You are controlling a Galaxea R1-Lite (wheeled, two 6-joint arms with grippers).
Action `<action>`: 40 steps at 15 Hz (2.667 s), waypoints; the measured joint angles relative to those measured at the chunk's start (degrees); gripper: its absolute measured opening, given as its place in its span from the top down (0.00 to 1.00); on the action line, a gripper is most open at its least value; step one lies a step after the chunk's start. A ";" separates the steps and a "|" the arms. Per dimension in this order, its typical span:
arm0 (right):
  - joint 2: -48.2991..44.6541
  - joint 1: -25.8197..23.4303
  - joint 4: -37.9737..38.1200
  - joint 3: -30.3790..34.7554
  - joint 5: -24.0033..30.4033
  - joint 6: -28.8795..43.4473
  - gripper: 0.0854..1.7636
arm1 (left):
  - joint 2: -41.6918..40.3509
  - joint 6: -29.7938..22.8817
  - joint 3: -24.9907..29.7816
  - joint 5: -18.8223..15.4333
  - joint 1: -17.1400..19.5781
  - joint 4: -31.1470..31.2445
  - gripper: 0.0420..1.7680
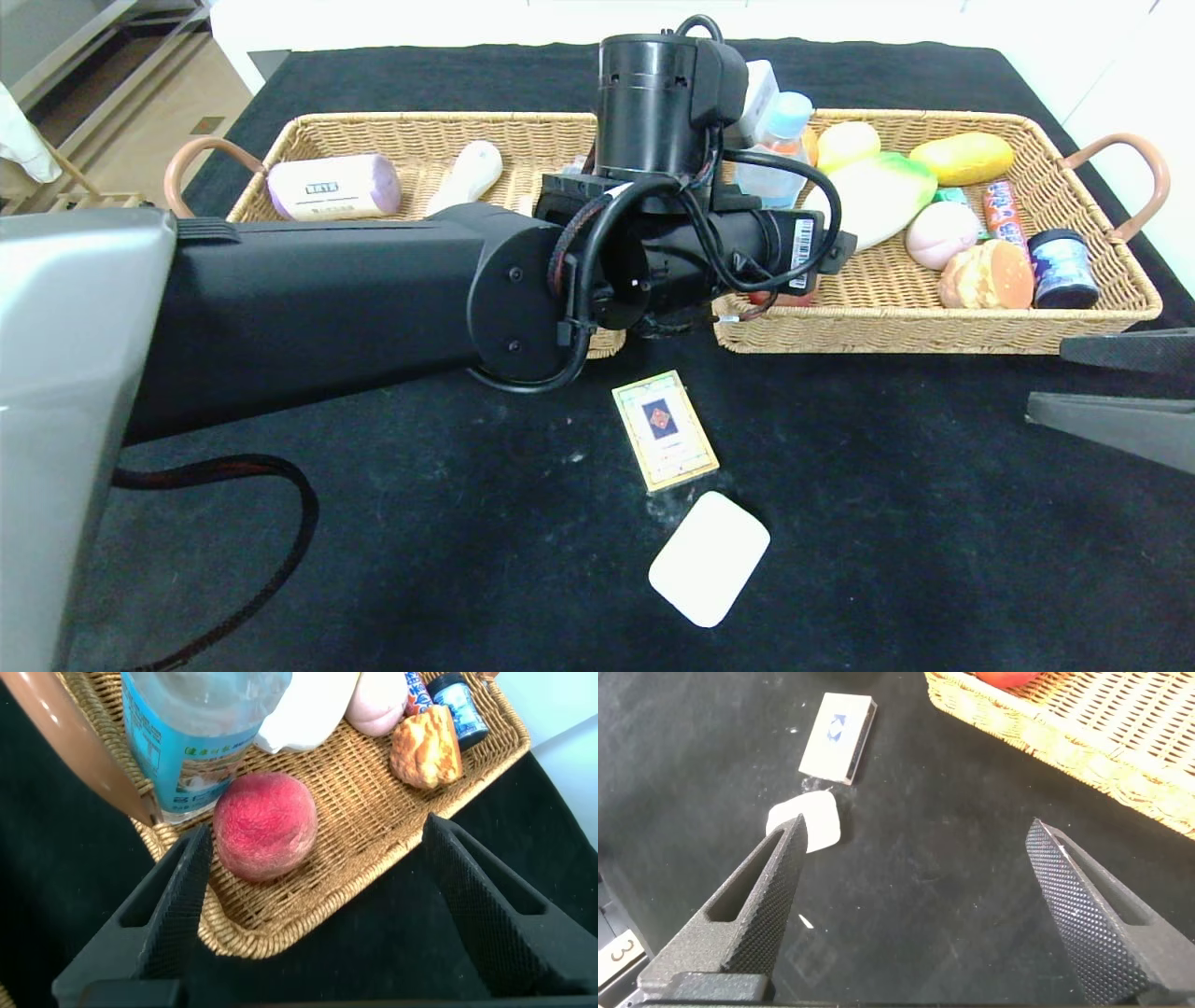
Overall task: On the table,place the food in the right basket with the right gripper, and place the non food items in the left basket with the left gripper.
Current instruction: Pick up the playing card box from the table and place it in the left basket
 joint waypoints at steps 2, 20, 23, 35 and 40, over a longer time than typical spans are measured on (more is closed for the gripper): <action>0.00 -0.50 -0.06 -0.06 0.00 0.01 0.03 | -0.89 0.22 0.20 0.17 -0.13 2.34 0.07; 0.32 -1.72 -1.74 -0.20 -0.85 0.12 0.03 | -14.31 -1.46 1.66 11.82 -1.32 33.52 0.04; 0.38 -1.85 -1.74 -0.15 -0.89 0.11 0.03 | -15.12 -6.84 1.66 13.31 -1.38 40.08 0.04; 0.79 -2.15 -1.74 -0.37 -0.85 0.11 0.03 | -9.79 -22.77 0.91 18.72 -4.35 48.77 0.03; 0.74 -2.65 -1.82 -0.48 -0.85 0.09 0.03 | -6.27 -26.95 0.48 21.14 -4.22 49.21 0.03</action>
